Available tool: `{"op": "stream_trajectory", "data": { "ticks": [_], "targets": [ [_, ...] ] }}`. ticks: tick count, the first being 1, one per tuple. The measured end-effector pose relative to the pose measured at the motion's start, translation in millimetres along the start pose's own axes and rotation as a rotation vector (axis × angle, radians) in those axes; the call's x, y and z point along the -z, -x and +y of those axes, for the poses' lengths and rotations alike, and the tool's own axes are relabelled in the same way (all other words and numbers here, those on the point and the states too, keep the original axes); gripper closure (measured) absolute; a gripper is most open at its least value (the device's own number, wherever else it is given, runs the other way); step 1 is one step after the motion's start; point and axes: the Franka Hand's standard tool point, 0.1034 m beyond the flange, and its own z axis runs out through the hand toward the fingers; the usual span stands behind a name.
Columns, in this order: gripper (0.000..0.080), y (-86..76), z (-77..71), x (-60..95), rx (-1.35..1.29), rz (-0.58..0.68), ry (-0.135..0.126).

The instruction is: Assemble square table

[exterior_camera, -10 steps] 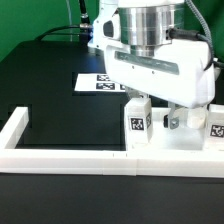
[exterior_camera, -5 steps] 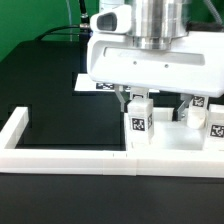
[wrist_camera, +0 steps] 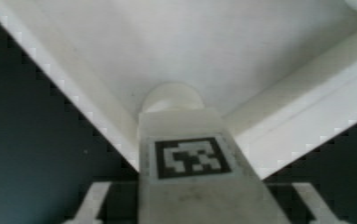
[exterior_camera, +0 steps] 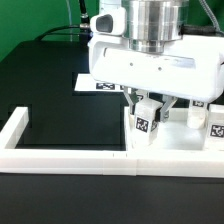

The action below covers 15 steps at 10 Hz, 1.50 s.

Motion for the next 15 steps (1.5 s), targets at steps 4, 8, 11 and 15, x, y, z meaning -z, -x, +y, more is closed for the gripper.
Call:
{"op": "stream_trajectory", "data": {
  "ticks": [4,8,11,15],
  "targets": [
    [0.0501,-0.3,1.4,-2.1,-0.484,-0.008,-0.02],
    [0.0501,-3.8,10.2,-2.3,-0.807,-0.069,-0.139],
    [0.0175,-2.0,7.4,-2.2,-0.616,-0.036,-0.117],
    [0.015,-0.6,2.4,-0.4,-0.106,0.005,-0.083]
  ]
}}
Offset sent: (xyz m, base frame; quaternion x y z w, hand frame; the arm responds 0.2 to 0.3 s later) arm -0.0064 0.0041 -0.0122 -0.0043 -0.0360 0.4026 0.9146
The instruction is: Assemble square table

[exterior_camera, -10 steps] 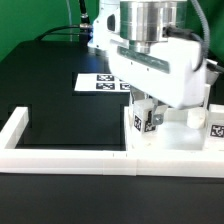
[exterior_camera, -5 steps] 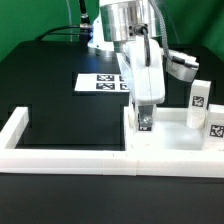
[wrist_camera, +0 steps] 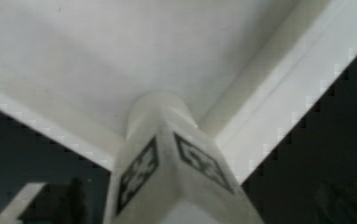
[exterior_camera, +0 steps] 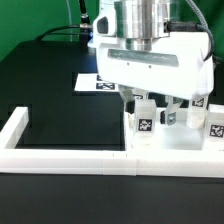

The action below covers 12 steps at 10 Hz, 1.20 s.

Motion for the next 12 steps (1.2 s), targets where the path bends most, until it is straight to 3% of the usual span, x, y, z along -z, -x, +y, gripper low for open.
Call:
{"op": "stream_trajectory", "data": {
  "ticks": [2,4,5,7,9,12],
  "targets": [
    [0.0151,-0.1,-0.5,0.2,0.212,0.01,0.014],
    [0.0151,-5.7,-11.5,8.4,0.674,0.048,0.06],
    [0.0151,-8.6,-12.3,9.3,0.745,0.05,0.057],
    [0.0191,-7.3,-10.6,7.5,0.68,0.048,0.057],
    [0.0465,-7.2,-10.4,7.3,0.542,0.05,0.051],
    [0.0499,-11.3,-6.3,7.4,0.376,0.056,0.051]
  ]
}}
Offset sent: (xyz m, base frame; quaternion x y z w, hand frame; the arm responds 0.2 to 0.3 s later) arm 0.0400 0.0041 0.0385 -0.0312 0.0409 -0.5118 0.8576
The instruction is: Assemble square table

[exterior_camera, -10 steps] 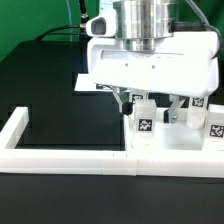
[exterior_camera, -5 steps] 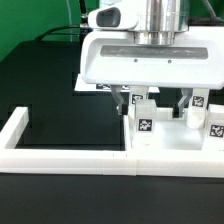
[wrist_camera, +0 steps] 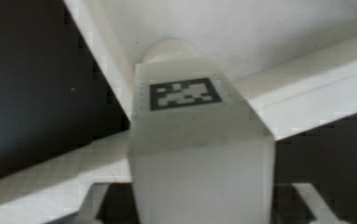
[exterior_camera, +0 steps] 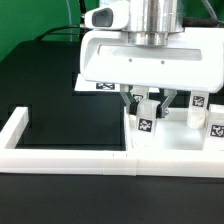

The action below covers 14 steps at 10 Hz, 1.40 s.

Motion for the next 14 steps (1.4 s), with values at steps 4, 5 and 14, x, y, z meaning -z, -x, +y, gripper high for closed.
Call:
{"op": "stream_trajectory", "data": {
  "ticks": [4,5,14],
  "targets": [
    [0.0499,3.2,7.2,0.2,-0.677,-0.021,0.022],
    [0.0499,3.9,10.6,0.1,-0.855,-0.056,0.001],
    [0.016,13.0,3.4,-8.1,-0.48,-0.018,-0.021]
  ]
}}
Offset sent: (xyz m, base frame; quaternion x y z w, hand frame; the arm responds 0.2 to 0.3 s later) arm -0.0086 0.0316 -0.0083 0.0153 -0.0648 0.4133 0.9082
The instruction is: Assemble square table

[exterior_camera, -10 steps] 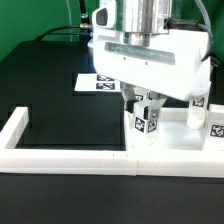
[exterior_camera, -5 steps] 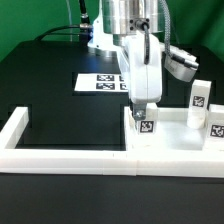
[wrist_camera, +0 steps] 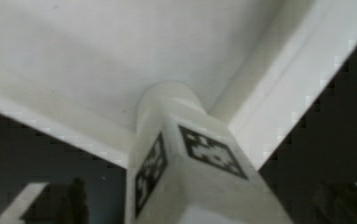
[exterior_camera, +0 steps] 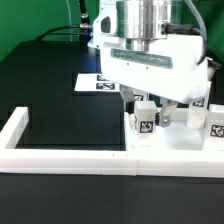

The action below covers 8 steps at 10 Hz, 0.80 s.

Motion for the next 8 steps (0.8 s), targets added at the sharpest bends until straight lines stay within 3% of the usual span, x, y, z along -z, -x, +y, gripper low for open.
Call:
{"op": "stream_trajectory", "data": {
  "ticks": [5,8],
  "targets": [
    [0.015,1.4,1.3,-2.6,0.434,0.04,-0.008],
    [0.015,1.4,3.7,-3.6,0.415,0.04,-0.006]
  ]
}}
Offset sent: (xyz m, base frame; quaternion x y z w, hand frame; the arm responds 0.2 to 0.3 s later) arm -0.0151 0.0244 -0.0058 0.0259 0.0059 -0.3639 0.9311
